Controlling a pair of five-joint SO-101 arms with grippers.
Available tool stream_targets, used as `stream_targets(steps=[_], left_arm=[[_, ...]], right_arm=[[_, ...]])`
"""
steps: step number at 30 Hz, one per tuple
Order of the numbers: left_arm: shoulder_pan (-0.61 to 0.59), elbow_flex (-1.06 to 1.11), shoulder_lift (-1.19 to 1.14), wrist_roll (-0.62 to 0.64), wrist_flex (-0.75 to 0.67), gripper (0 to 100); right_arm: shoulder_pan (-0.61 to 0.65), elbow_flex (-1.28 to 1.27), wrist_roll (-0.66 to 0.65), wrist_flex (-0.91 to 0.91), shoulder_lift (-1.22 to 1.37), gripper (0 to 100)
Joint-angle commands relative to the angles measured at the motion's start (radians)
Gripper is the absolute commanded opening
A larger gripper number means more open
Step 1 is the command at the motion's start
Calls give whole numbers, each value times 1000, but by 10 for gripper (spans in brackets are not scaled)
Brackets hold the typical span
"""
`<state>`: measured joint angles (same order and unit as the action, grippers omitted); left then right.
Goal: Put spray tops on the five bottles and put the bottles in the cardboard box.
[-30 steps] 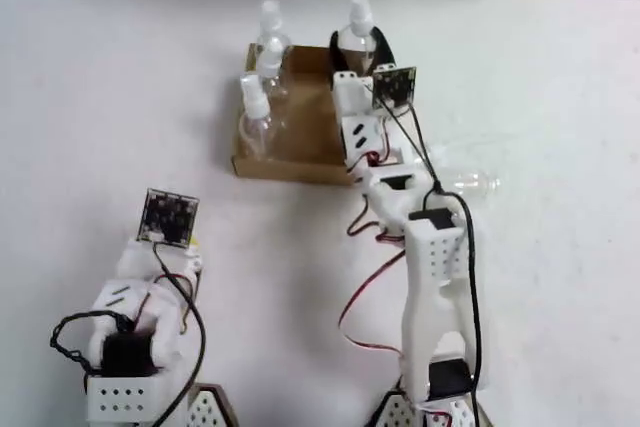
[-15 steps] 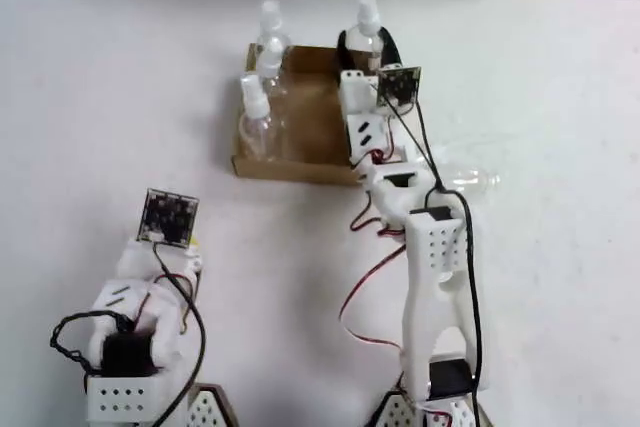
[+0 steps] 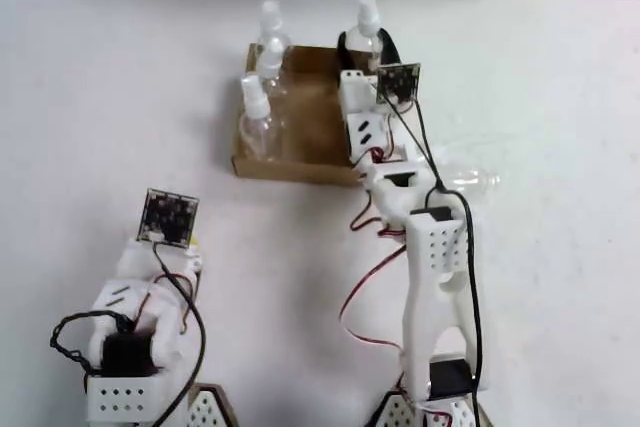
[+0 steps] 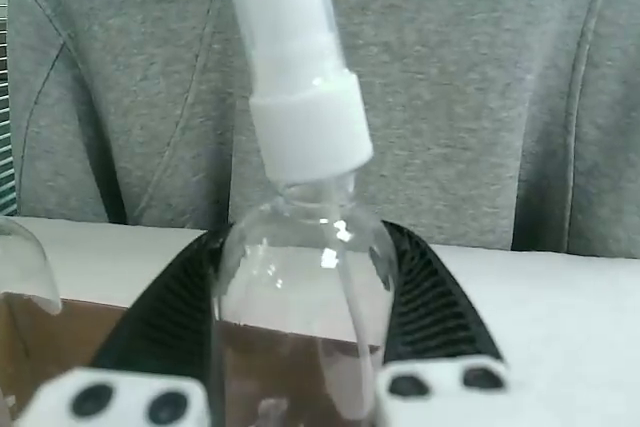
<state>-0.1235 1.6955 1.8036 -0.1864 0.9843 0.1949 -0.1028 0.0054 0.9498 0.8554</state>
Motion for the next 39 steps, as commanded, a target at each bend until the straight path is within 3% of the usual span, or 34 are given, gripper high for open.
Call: stream_targets(steps=[1, 6, 10, 24, 39], left_arm=[[-4, -3, 5, -8, 0, 24], [-4, -3, 5, -9, 0, 24], [-4, -3, 5, -9, 0, 24], [-4, -3, 5, -9, 0, 24], [-4, -3, 5, -9, -11, 24]], right_arm=[[-12, 44, 2, -2, -8, 15], [-2, 43, -2, -2, 10, 15], [15, 44, -124, 4, 53, 15], [25, 32, -95, -2, 45, 15], [25, -218, -3, 5, -193, 15]])
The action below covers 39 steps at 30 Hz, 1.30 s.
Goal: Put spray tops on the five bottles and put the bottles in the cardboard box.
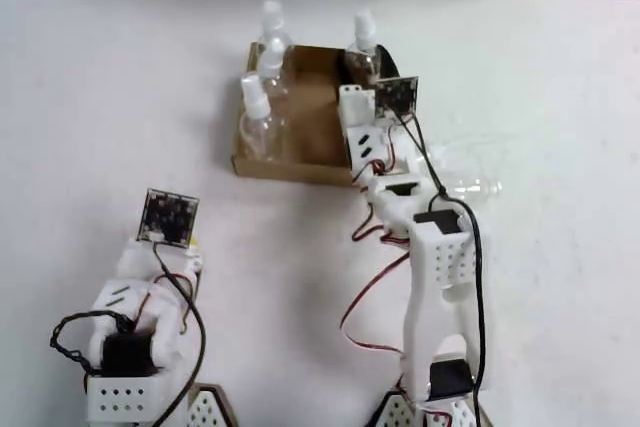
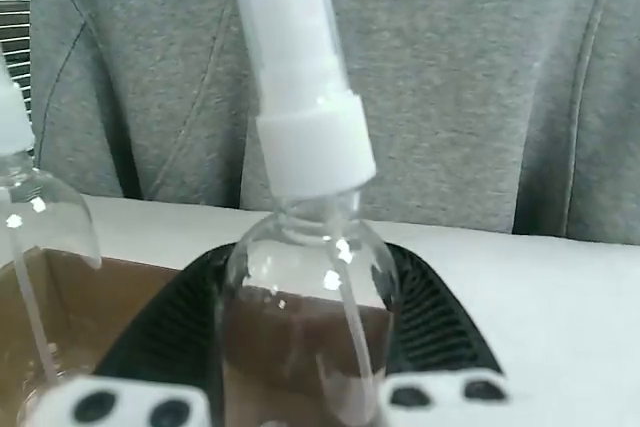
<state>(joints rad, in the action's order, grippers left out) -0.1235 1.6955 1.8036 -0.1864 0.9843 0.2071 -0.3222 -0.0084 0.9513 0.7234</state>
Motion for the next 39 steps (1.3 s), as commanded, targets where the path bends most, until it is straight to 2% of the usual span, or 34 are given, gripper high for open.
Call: stream_targets(steps=[1, 10, 18, 23, 36, 39], left_arm=[[-4, -3, 5, -9, -11, 24], [-4, -3, 5, -9, -11, 24], [-4, -3, 5, -9, -12, 24], [-4, -3, 5, -9, -12, 24], [-8, -3, 5, -9, -12, 24], [-8, -3, 5, -9, -12, 24]], right_arm=[[13, 3, 11, 4, -56, 15], [19, 143, 3, -1, 56, 15], [25, 152, 0, -2, 76, 18], [36, 149, -132, -4, 81, 18], [47, 130, -124, -4, 74, 19], [47, 130, -124, -5, 73, 58]])
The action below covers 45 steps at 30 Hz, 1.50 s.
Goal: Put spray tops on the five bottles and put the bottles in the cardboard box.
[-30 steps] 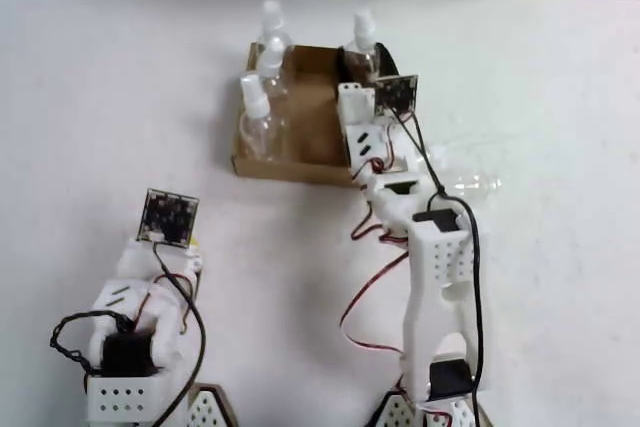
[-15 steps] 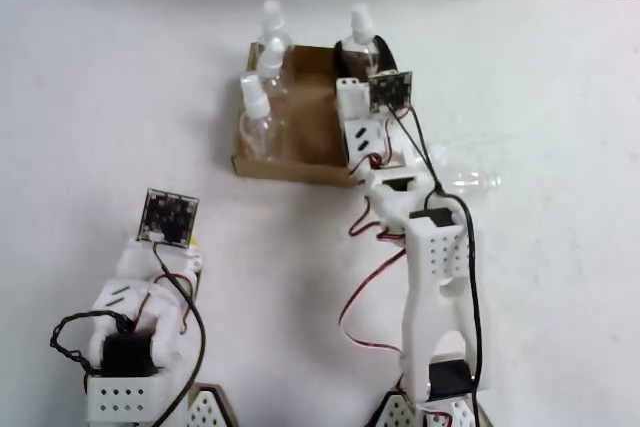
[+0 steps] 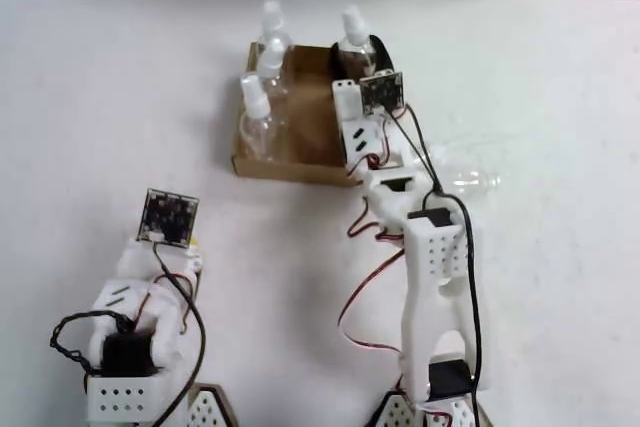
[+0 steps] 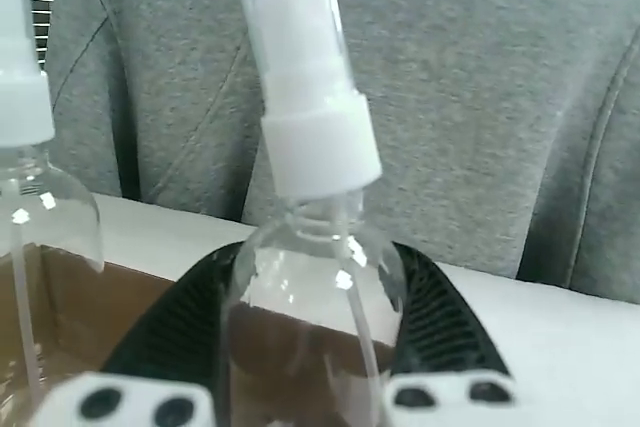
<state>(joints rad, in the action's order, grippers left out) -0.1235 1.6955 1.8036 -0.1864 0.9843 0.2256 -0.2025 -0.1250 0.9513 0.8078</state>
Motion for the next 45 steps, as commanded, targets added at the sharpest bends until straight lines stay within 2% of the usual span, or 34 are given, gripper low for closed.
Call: stream_targets(steps=[1, 5, 13, 19, 31, 39, 42, 45], left_arm=[[-8, -3, 5, -9, -12, 24], [-8, -3, 5, -9, -12, 24], [-8, -3, 5, -9, -12, 24], [-7, -3, 5, -9, -12, 24], [-5, -3, 5, -9, -12, 24], [-5, -3, 5, -9, -14, 24], [-5, -3, 5, -9, -14, 24], [-5, -3, 5, -9, -14, 24]], right_arm=[[28, 9, -8, -8, -12, 86], [28, 11, -6, -70, -15, 155], [27, 2, -6, -68, -41, 163], [31, -95, -6, -73, -113, 312], [36, -115, -6, -65, -134, 317], [42, -224, -6, -73, -277, 320], [45, -258, -6, -76, -315, 358], [45, -265, -6, -153, -346, 374]])
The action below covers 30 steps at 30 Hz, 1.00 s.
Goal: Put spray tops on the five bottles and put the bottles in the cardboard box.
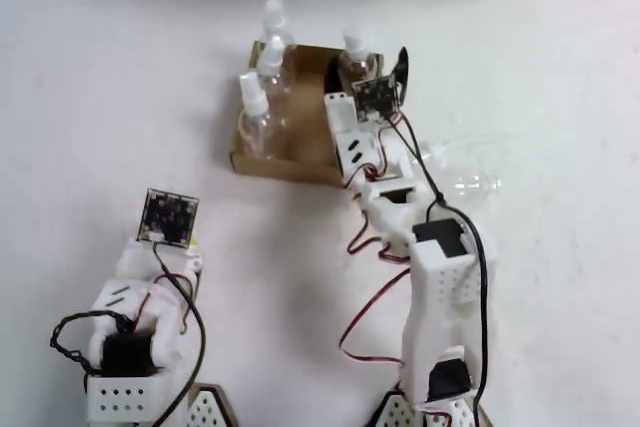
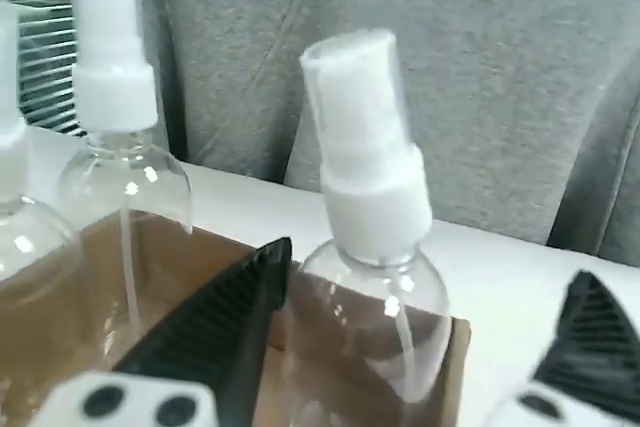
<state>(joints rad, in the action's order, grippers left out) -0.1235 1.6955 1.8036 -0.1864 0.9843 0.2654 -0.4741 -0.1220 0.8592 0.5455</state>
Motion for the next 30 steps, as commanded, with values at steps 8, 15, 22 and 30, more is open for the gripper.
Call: stream_targets(steps=[8, 15, 22, 30], left_arm=[[-5, -3, 5, -9, -15, 24], [-5, -3, 5, -9, -28, 24], [-5, -3, 5, -9, -26, 24], [-5, -3, 5, -9, -28, 26]], right_arm=[[2, -68, 61, -96, -196, 375], [4, -232, 66, -96, -371, 373], [-5, -394, 60, -170, -573, 373], [-77, -548, 68, -518, -918, 373]])
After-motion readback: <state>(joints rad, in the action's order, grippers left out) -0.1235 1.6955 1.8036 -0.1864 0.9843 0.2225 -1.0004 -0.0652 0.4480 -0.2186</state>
